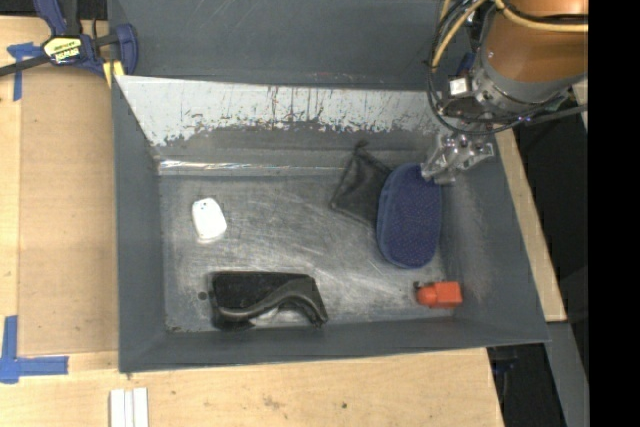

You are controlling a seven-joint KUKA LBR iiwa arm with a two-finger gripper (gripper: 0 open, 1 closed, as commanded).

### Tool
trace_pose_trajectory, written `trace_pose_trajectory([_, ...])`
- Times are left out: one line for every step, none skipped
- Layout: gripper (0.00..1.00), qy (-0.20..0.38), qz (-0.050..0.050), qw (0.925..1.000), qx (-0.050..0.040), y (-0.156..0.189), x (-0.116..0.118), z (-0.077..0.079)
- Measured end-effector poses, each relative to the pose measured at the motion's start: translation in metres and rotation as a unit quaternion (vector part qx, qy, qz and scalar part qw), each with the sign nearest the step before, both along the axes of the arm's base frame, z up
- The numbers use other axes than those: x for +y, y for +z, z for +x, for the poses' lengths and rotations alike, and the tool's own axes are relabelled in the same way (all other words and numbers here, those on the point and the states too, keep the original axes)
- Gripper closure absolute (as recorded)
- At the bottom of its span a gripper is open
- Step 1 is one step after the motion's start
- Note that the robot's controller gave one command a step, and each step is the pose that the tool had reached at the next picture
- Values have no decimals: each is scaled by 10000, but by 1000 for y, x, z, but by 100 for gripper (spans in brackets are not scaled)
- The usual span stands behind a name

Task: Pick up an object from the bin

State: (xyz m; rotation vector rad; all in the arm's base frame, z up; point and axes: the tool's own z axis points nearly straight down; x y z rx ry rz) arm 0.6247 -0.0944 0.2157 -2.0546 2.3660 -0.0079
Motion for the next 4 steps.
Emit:
trace_pose_trajectory([0, -14, 3, 10000, 30, -2, -1, -1])
trace_pose_trajectory([0, 1015, 41, 9948, 8, -137, -17, -2])
trace_pose_trajectory([100, 1012, 33, 9949, -4, -134, -17, -1])
trace_pose_trajectory([100, 2119, -26, 9773, 8, -41, -39, -15])
